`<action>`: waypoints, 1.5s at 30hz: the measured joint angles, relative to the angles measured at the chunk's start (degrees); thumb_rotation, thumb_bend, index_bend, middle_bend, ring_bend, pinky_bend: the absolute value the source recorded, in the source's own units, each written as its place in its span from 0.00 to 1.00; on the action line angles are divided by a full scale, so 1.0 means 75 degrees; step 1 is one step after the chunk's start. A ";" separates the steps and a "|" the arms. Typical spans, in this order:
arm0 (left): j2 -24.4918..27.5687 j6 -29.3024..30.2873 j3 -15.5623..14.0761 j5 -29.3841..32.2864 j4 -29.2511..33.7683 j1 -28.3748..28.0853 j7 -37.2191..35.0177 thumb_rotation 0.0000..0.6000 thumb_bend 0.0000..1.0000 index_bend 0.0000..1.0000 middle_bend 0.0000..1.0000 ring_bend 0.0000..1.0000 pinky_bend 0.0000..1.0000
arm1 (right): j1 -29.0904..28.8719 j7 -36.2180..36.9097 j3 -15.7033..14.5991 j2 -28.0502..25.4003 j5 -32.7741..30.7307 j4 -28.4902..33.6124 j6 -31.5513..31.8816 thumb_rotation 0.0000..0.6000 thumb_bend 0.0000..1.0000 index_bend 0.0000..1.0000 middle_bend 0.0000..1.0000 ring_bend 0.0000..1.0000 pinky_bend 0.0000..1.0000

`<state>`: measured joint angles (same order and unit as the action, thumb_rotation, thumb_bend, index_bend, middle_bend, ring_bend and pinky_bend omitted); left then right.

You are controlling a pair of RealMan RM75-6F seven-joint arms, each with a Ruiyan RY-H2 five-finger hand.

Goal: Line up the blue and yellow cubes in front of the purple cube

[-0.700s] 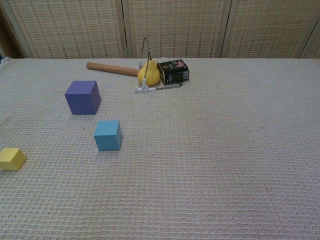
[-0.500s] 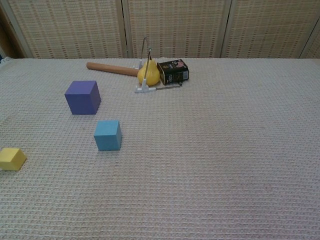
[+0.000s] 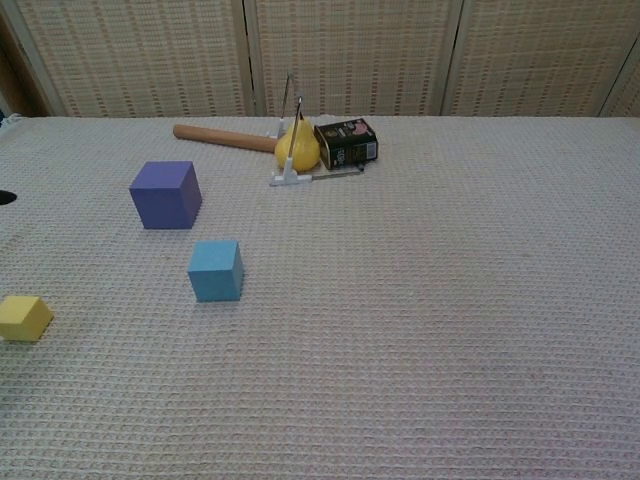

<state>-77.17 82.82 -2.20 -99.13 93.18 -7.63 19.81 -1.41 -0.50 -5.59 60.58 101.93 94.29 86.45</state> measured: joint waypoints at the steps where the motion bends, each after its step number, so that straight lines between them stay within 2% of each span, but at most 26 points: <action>1: -0.0053 -0.0112 0.0048 0.0054 0.0145 -0.0063 0.0216 1.00 0.39 0.11 1.00 1.00 1.00 | -0.0026 0.0001 -0.0003 -0.0003 -0.0022 0.0016 -0.0063 1.00 0.05 0.00 0.00 0.00 0.00; 6: -0.0604 -0.1018 0.0445 0.0751 0.0932 -0.0522 0.1593 1.00 0.39 0.17 1.00 1.00 1.00 | -0.0086 -0.0033 -0.0030 -0.0022 -0.0065 0.0090 -0.0171 1.00 0.05 0.00 0.00 0.00 0.00; 10: -0.1077 -0.1563 0.0819 0.1549 0.1169 -0.0906 0.2222 1.00 0.38 0.18 1.00 1.00 1.00 | -0.0104 0.0003 -0.0015 -0.0036 -0.0163 0.0090 -0.0218 1.00 0.05 0.00 0.00 0.00 0.00; 16: -0.1705 -0.2104 0.1340 0.2606 0.1172 -0.1488 0.2907 1.00 0.37 0.18 1.00 1.00 1.00 | -0.0148 0.0115 0.0041 -0.0069 -0.0362 0.0066 -0.0314 1.00 0.05 0.00 0.00 0.00 0.00; 21: -0.2199 -0.2252 0.1596 0.3234 0.0787 -0.1890 0.3483 1.00 0.37 0.18 1.00 1.00 1.00 | -0.0173 0.0235 0.0082 -0.0106 -0.0485 0.0059 -0.0347 1.00 0.05 0.00 0.00 0.00 0.00; 34: -0.2952 -0.2647 0.1862 0.4343 -0.0326 -0.2778 0.3814 1.00 0.36 0.19 1.00 1.00 1.00 | -0.0307 0.0413 0.0171 -0.0148 -0.0812 0.0008 -0.0631 1.00 0.05 0.00 0.00 0.00 0.00; 45: -0.3204 -0.2609 0.1797 0.4519 -0.0911 -0.3159 0.3572 1.00 0.35 0.26 1.00 1.00 1.00 | -0.0314 0.0411 0.0171 -0.0182 -0.0912 0.0021 -0.0681 1.00 0.05 0.00 0.00 0.00 0.00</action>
<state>-101.20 63.25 11.28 -65.23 86.35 -31.32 46.60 -3.77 2.58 -4.31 59.22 95.09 94.45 81.34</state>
